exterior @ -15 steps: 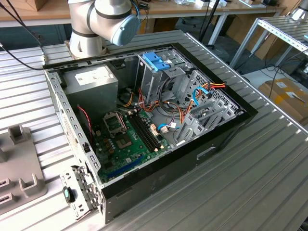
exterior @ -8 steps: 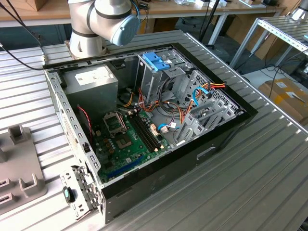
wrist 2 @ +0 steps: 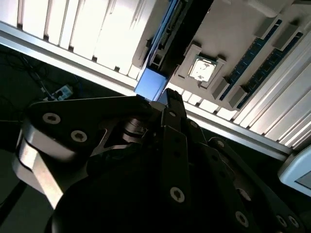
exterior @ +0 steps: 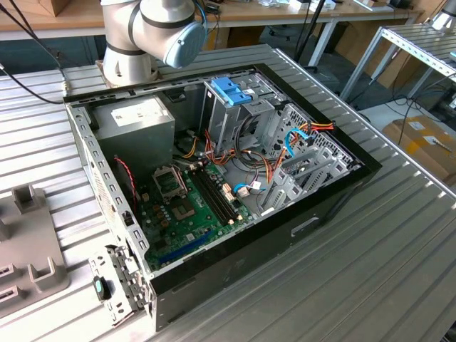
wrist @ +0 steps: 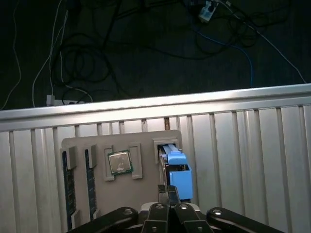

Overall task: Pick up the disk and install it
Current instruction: 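Pick up the disk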

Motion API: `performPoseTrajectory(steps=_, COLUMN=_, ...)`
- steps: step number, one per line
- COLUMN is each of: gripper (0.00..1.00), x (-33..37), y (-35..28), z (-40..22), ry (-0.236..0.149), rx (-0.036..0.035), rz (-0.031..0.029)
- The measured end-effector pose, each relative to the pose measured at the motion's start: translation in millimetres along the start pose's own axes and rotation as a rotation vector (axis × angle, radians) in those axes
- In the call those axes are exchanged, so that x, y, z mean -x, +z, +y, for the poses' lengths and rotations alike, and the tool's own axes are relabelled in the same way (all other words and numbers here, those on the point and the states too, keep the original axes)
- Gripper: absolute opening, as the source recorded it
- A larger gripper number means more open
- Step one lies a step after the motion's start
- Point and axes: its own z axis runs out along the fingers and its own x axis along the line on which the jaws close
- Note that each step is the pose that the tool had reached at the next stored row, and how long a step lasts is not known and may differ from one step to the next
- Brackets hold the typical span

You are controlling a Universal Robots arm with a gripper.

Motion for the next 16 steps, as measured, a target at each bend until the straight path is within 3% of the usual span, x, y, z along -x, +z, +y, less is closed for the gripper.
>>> performPoseTrajectory(steps=7, gripper=0.11, x=0.2, y=0.0, z=-1.8, ry=-0.001, rx=-0.0001, rz=0.0001)
performPoseTrajectory(steps=16, gripper=0.11, x=2.4, y=-0.7, z=-28.4, ry=-0.001, rx=-0.0001, rz=0.0001)
